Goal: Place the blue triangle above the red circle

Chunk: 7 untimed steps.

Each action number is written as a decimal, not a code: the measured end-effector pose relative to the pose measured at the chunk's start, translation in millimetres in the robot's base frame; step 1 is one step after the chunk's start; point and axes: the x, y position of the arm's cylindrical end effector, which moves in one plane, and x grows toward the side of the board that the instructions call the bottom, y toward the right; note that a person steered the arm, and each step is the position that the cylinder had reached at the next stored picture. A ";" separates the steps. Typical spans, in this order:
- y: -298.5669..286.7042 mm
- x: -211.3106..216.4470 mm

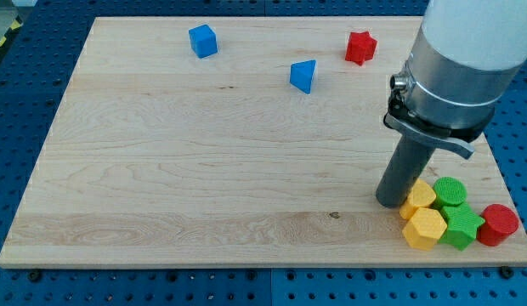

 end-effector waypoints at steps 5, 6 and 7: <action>-143.3 -160.4; -154.6 -192.3; -138.5 -218.5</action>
